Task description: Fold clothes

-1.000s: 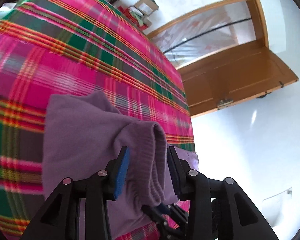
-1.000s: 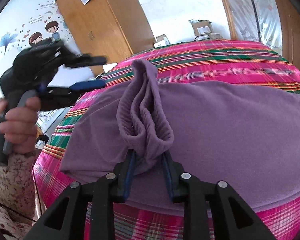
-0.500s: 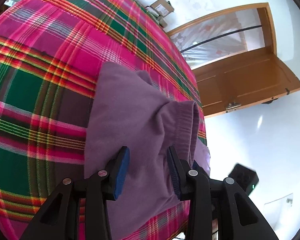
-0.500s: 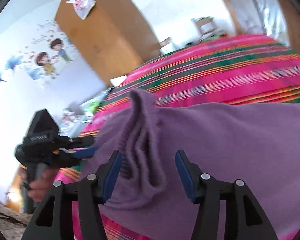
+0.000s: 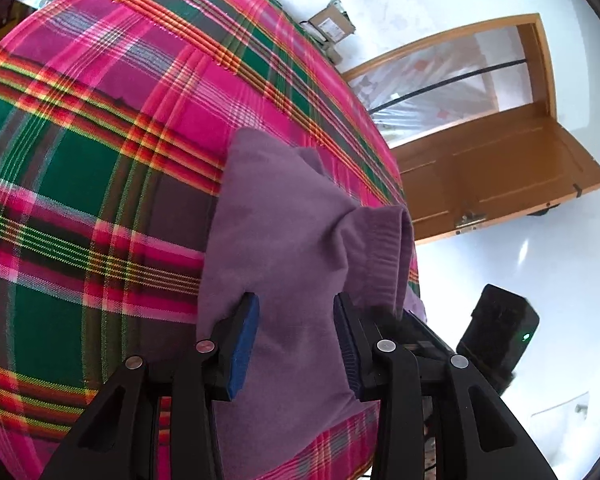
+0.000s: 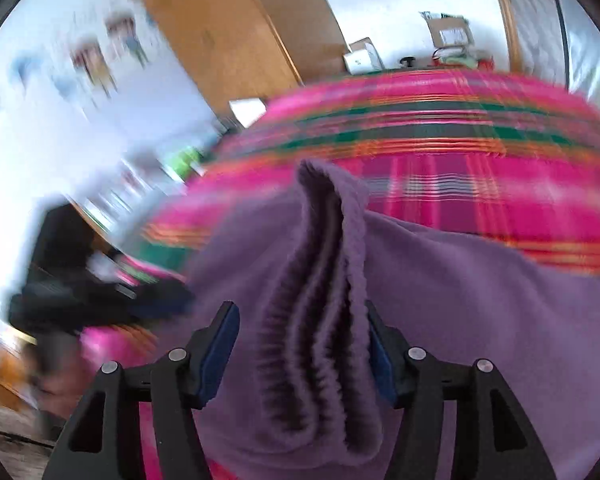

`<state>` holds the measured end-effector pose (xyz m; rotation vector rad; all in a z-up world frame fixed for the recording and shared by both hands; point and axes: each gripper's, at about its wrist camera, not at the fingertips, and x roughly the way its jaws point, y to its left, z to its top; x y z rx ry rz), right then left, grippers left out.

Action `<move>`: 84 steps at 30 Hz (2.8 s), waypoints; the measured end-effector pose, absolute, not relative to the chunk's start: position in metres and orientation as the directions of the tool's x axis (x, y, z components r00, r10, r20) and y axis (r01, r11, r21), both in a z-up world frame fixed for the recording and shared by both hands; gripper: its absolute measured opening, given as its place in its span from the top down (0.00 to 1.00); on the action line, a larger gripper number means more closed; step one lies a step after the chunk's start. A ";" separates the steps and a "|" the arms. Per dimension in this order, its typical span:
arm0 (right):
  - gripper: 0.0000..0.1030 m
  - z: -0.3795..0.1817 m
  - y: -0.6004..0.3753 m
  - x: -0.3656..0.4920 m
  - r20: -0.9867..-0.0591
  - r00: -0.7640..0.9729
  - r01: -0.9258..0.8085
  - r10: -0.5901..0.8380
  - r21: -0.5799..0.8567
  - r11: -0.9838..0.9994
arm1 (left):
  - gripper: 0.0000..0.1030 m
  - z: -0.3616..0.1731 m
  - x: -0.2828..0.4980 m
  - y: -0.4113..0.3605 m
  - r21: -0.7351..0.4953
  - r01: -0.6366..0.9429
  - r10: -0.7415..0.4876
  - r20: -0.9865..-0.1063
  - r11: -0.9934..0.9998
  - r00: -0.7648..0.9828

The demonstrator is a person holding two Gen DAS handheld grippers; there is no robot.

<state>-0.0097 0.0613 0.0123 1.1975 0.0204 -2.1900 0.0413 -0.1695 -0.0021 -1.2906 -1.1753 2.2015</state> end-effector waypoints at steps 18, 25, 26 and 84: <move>0.78 0.020 0.105 0.001 -0.666 -0.351 0.381 -0.659 0.541 -0.750 | 0.61 -0.007 0.041 -0.174 -0.793 0.138 0.626 -0.562 -0.593 -0.540; 0.74 -0.010 0.128 -0.003 -0.684 -0.341 0.262 -0.644 0.589 -0.764 | 0.61 -0.008 0.040 -0.168 -0.781 0.137 0.623 -0.578 -0.609 -0.527; 0.71 -0.008 0.129 -0.002 -0.686 -0.360 0.263 -0.632 0.576 -0.774 | 0.61 -0.007 0.040 -0.167 -0.776 0.135 0.619 -0.583 -0.616 -0.527; 0.93 0.017 0.140 0.060 -0.697 -0.456 0.340 -0.554 0.439 -0.832 | 0.61 -0.004 0.051 -0.160 -0.766 0.147 0.612 -0.599 -0.626 -0.517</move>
